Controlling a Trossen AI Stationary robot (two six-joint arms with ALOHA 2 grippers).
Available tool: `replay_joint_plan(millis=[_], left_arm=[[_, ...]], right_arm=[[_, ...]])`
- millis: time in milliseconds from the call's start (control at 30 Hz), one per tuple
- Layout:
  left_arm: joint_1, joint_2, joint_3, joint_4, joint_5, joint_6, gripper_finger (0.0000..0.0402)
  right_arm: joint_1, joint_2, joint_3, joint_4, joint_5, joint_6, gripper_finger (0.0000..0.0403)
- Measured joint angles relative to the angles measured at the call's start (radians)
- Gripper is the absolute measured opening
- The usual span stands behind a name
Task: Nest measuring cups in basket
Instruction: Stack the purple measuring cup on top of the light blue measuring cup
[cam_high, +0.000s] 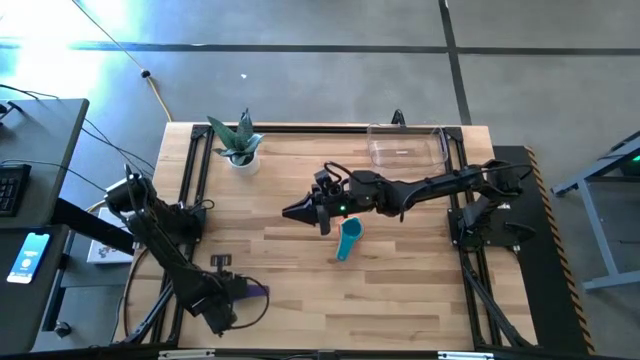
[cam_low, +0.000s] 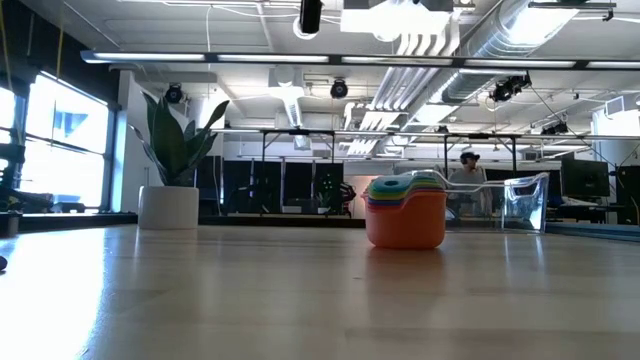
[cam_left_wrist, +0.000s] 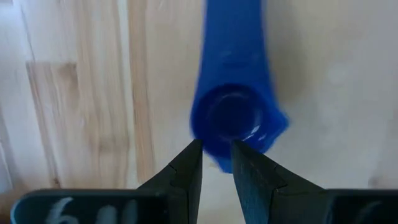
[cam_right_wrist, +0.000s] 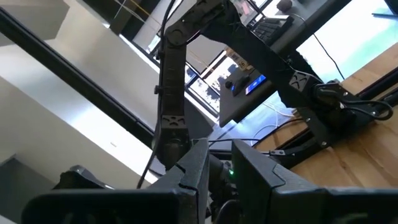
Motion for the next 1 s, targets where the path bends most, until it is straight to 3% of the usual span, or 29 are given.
replay_joint_plan(millis=[1000], left_arm=[[0.043,-0.02,-0.134,0.18,0.012,0.005,0.007]], right_arm=[[0.002,0.0,0.0,-0.023,0.002,-0.006,0.0062]])
